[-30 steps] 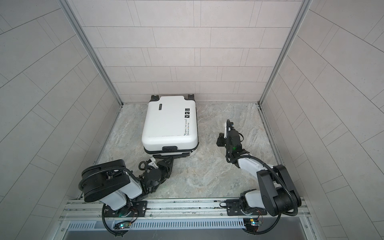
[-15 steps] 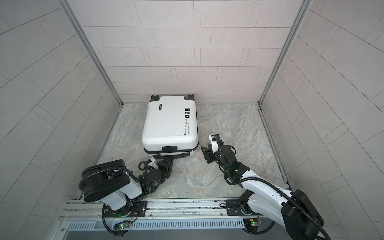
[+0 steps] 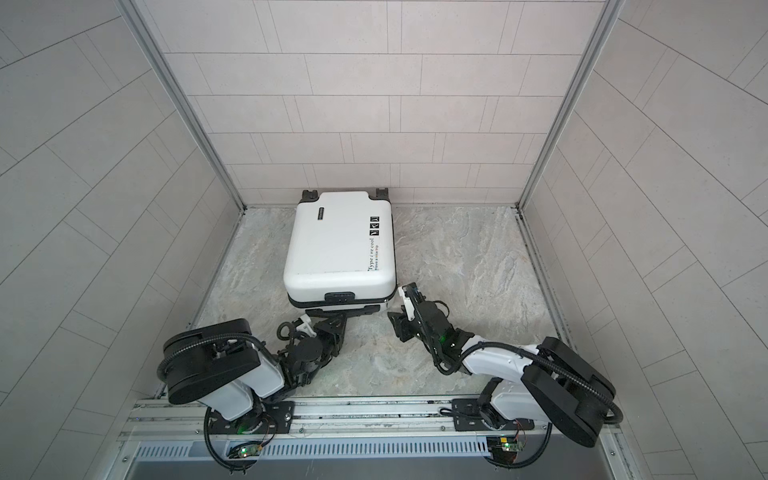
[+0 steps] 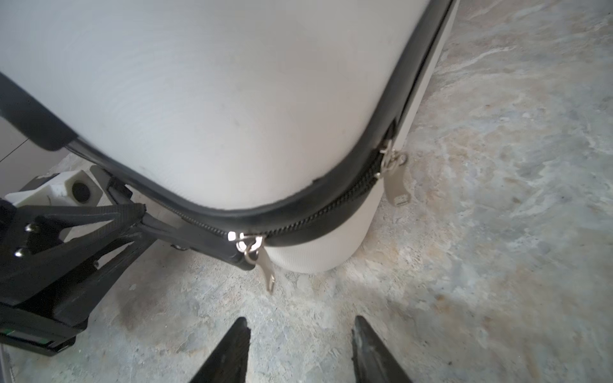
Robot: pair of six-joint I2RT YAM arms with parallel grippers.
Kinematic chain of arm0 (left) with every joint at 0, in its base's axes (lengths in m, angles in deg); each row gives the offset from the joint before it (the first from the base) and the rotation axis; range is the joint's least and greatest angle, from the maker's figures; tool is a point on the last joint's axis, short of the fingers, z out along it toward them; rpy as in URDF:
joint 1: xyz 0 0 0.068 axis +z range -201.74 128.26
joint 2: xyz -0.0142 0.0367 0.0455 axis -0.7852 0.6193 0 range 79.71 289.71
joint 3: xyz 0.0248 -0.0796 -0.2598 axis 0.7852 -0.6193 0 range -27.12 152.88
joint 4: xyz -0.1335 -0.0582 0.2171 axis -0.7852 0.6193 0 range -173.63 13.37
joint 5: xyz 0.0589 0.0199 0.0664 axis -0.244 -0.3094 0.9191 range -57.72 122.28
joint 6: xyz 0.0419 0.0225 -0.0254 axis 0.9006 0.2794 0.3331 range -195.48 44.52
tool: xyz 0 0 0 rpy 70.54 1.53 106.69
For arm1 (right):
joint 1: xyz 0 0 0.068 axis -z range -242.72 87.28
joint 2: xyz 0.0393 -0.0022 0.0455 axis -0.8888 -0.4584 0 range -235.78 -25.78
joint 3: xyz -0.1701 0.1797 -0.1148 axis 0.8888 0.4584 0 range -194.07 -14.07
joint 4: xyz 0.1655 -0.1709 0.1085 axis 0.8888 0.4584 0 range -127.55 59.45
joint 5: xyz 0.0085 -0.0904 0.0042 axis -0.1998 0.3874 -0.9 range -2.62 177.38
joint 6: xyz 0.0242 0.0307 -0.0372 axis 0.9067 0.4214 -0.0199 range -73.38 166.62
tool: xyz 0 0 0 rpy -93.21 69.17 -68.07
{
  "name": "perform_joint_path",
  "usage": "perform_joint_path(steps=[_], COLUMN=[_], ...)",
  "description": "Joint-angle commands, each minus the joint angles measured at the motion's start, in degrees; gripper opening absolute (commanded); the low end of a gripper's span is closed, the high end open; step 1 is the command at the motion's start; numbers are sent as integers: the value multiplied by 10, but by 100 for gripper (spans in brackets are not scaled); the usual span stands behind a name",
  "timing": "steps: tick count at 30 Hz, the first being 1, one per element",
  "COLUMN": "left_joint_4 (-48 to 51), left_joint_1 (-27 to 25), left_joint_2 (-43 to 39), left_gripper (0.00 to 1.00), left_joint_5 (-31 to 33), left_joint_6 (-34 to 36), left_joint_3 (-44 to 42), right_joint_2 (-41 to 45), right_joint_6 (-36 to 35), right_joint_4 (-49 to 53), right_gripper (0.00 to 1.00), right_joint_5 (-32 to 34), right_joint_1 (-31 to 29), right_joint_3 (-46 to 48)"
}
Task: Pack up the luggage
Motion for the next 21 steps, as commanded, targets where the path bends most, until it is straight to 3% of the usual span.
perform_joint_path(steps=[1,10,21], left_joint_4=[14,14,14], left_joint_1=[-5,-5,-5], left_joint_2=[6,6,12], left_gripper=[0,0,0], left_joint_5=[-8,-12,-18], left_joint_6=[22,22,18], left_joint_3=[2,3,10], right_joint_2=[-31,-97,-128], right_joint_6=[2,10,27], right_joint_4=[-67,-129,-178], right_gripper=[49,44,30], right_joint_5=[2,-7,-39], right_joint_1=[0,5,19], right_joint_3=[-24,-47,-55])
